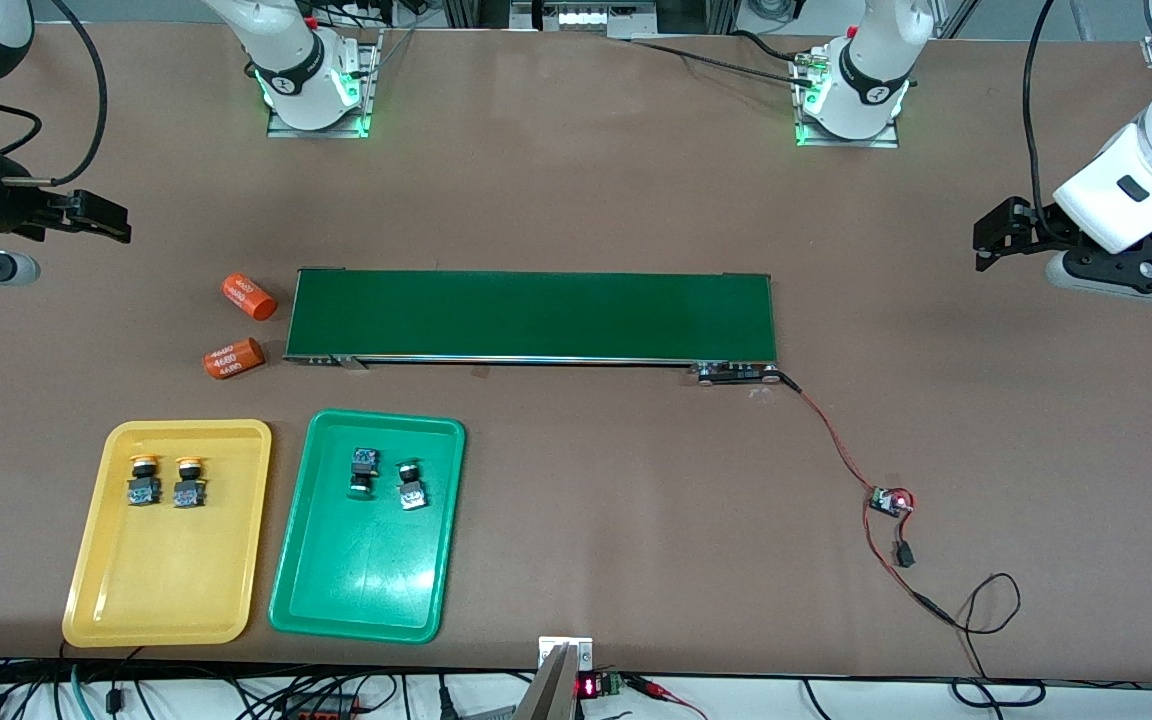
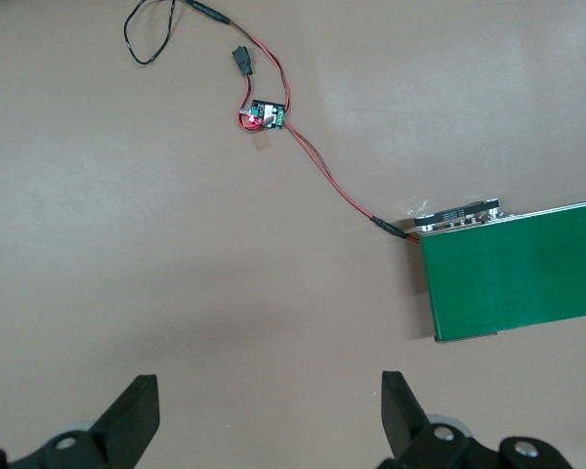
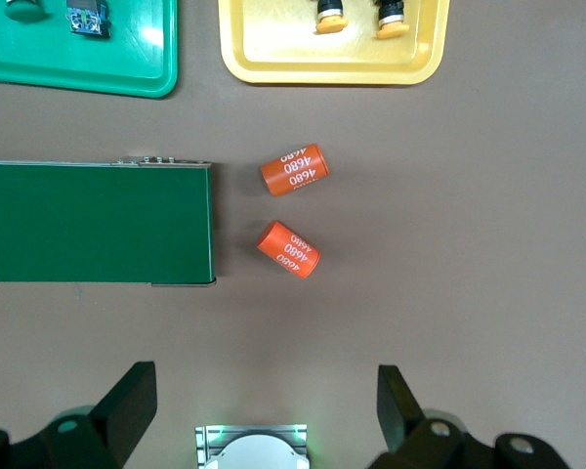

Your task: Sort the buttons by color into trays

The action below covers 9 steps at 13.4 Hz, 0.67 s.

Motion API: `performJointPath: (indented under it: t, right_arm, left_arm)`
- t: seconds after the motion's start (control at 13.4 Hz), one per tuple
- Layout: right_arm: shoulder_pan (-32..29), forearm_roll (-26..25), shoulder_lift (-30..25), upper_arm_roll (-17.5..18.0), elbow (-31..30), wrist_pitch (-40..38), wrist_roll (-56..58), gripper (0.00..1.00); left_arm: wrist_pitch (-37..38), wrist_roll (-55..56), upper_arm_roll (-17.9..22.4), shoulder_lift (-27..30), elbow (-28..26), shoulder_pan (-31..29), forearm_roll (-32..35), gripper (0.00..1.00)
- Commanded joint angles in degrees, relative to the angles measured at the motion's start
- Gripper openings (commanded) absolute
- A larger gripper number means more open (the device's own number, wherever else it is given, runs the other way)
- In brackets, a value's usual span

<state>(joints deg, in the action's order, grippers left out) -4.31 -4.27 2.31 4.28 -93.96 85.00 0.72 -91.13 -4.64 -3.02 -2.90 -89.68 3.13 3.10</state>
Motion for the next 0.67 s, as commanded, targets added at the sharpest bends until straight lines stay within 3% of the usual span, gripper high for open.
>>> performJointPath:
  t: [0.0,0.6]
  right_arm:
    - [0.3,0.8,-0.4,-0.1,0.3,-0.7,0.4,1.0]
    - [0.2,0.8,-0.3,-0.1,0.3,-0.1,0.4,1.0]
  left_arm:
    - [0.2,-0.5,0.1,-0.5,1.4,-0.3,-1.1,1.0]
    - [0.2,-0.5,0.3,-0.7,1.4,-0.8,-0.5,1.0]
